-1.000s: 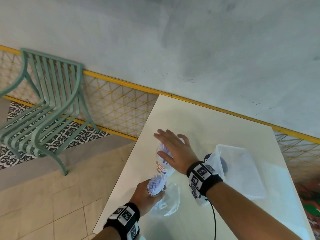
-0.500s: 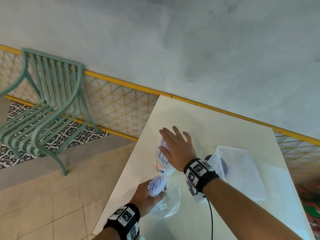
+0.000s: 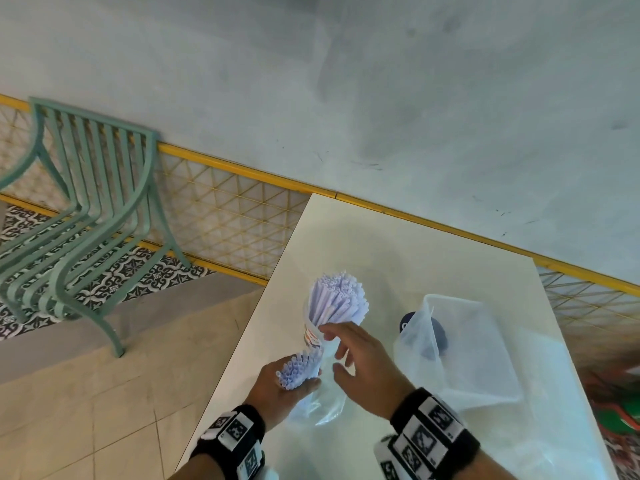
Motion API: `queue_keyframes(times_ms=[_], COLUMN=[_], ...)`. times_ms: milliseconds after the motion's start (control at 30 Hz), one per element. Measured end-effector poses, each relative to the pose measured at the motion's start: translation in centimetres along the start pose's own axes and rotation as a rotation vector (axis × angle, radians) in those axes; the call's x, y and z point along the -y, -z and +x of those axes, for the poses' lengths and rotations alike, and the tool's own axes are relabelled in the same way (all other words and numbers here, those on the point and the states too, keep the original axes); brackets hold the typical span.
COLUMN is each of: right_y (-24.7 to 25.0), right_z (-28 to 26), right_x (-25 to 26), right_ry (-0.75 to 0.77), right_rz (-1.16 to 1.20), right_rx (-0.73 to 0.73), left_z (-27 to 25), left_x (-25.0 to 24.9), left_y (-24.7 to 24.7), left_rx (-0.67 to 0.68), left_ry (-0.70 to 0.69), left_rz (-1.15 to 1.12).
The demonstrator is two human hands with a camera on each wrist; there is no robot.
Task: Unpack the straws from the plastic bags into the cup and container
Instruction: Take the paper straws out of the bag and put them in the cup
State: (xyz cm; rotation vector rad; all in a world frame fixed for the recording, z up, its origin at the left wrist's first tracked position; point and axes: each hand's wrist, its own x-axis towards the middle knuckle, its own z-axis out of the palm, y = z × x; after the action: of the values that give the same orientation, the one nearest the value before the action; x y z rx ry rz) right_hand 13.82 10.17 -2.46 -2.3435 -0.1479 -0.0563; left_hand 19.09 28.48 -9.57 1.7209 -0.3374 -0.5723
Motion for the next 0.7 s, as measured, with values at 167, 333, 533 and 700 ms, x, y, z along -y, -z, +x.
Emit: queue_keyframes(times_ms=[167, 333, 533, 700], right_y=[-2.3, -3.5, -4.1, -4.4], right_z=[-0.4, -0.4, -0.6, -0.3], right_x=[-1.3, -2.1, -2.6, -2.9], right_ry=[-0.177, -0.139, -0.103, -0.158], right_rz=[0.212, 0.238, 0.209, 0.184], right_rx=[0.033, -0.085, -0.231, -0.161], left_z=[-0.3, -0.2, 0.3, 0.1], left_x=[-1.6, -2.0, -1.3, -1.5], left_y=[-0.4, 0.0, 0.1, 0.0], left_rx=[0.082, 0.148, 0.12, 0.118], left_ry=[-0.002, 0.005, 0.03, 0.029], left_rz=[-0.102, -0.11, -0.031, -0.081])
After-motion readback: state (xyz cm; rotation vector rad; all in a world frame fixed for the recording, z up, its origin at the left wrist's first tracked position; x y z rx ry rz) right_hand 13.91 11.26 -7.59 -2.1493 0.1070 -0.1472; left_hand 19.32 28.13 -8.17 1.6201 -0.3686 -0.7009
